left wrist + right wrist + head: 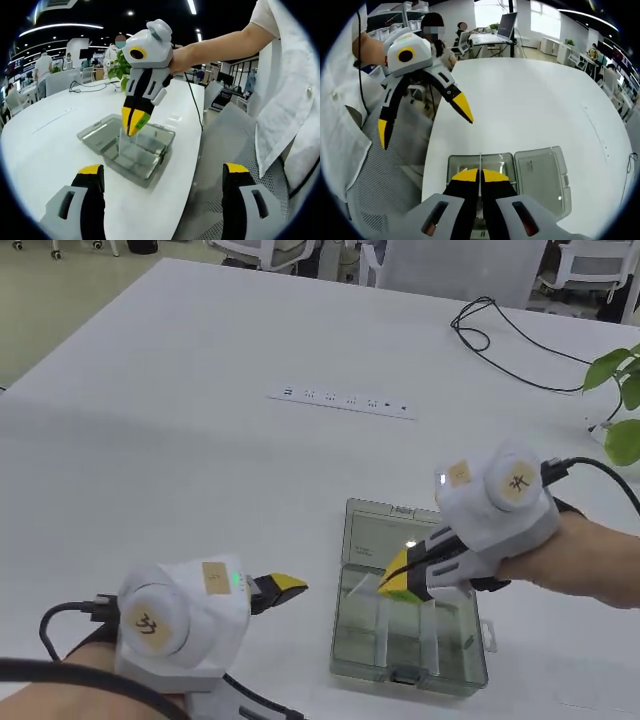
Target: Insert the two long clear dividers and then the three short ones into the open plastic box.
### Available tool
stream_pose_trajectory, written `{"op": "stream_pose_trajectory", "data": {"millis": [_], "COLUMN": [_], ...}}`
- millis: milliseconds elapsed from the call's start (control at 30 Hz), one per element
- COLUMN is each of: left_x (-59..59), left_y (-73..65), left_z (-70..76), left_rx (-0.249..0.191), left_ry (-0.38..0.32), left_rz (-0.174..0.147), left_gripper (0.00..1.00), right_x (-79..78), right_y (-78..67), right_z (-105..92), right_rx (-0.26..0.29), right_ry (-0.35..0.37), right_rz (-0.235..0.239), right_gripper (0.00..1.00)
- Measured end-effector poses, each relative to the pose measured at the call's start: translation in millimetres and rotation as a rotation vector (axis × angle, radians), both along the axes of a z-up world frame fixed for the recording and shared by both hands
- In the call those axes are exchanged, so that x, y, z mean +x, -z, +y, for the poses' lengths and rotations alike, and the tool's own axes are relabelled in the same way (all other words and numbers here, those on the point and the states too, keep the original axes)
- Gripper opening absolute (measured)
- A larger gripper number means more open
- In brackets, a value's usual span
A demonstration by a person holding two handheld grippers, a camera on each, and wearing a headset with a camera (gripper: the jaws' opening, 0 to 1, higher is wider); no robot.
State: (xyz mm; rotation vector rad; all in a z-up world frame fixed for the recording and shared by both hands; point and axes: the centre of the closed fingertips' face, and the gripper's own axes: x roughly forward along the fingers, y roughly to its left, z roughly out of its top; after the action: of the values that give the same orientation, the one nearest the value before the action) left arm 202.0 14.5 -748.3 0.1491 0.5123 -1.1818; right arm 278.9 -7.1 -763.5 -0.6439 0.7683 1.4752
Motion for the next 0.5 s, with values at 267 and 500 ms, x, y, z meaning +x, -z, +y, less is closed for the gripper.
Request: {"op": "stream_pose_trajectory", "data": {"millis": [267,500], "left_x": [-2.6,-3.5], "left_y": [1.2,0.3], "left_z": [-1.6,-4.3], "left_rx": [-0.003,-0.010], "left_ry": [0.007,0.008], "left_rz": [0.006,0.008], "left_gripper": [1.00,1.00], "right_x": [-5.8,-4.9], "right_y": [9.5,22.1], "right_z": [10.8,12.3], "right_rx": [-0.019,-0.040], "right_ry": [-0.050,-0.045], "right_rz": [-0.055,-0.060], "right_gripper": [0.02,0.02]}}
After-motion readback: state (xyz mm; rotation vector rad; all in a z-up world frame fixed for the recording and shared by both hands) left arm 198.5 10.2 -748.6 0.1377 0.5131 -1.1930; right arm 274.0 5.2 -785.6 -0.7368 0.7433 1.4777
